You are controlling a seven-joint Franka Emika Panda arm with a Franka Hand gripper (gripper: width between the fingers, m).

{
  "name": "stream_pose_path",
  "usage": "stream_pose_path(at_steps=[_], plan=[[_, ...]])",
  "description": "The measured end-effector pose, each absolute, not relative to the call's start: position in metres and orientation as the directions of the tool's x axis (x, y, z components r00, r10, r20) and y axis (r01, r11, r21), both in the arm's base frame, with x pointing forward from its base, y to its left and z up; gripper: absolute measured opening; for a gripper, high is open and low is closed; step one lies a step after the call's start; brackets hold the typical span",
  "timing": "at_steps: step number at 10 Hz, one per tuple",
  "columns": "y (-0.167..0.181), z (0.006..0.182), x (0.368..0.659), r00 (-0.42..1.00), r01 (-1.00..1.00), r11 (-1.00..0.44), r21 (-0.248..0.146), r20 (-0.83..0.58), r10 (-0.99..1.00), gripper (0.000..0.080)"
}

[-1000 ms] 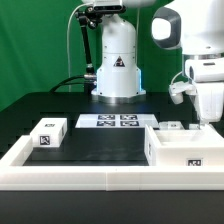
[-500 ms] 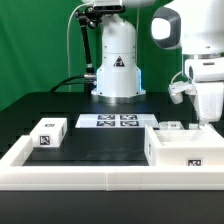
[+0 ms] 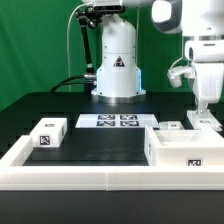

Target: Assemble cabinet

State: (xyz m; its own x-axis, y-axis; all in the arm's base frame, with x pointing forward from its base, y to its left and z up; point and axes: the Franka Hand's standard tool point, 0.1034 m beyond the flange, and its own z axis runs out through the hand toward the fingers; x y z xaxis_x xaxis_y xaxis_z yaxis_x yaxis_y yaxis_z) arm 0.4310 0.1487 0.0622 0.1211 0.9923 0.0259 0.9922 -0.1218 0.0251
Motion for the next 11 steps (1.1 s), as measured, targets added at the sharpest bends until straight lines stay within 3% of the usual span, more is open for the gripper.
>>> stream_pose_path(at_steps=[3, 11], plan=[[0.120, 0.075, 0.444, 0.109, 0.994, -0.110, 0.027, 0.005, 0.994, 0.0068], [0.115, 0.062, 0.440, 0.111, 0.994, -0.111, 0.006, 0.007, 0.994, 0.0068]])
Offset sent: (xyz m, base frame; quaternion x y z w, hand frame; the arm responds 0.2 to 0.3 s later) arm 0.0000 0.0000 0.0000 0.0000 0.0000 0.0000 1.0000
